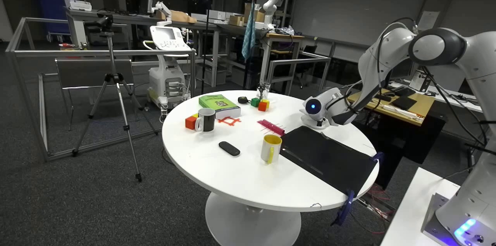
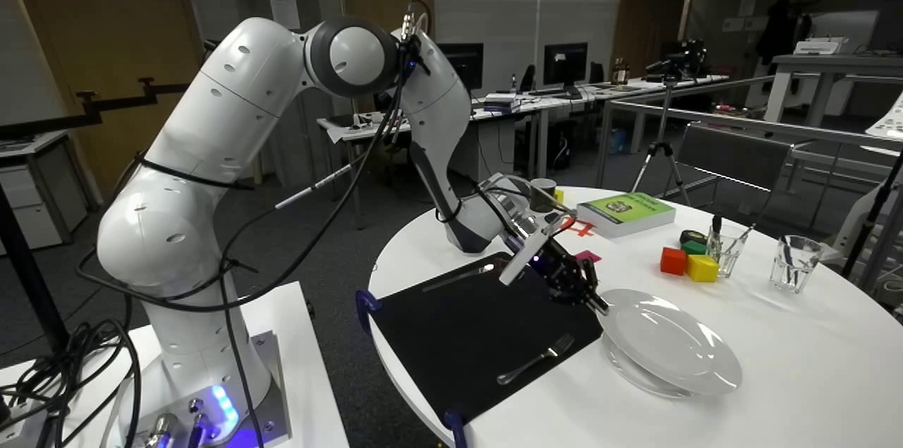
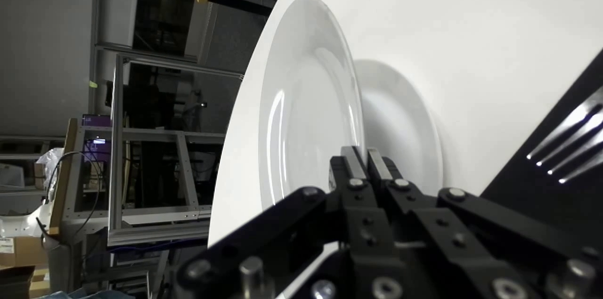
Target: Move the plate on the black placemat onto the plate on the right side of the table
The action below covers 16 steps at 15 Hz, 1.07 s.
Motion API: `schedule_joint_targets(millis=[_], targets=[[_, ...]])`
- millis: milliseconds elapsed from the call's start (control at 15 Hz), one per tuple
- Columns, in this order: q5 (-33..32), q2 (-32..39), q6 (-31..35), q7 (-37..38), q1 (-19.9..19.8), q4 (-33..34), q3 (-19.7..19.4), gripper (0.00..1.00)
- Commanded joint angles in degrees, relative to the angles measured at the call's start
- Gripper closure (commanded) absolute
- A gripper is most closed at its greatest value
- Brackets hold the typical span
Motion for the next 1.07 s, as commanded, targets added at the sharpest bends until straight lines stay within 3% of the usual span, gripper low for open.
schedule_joint_targets(millis=[0, 1000], targets=[[-2.5, 0.3, -4.1, 1.9, 0.5, 1.4, 0.2, 0.99], [-2.4, 4.6, -4.1, 3.0, 0.5, 5.3, 0.6, 0.99]])
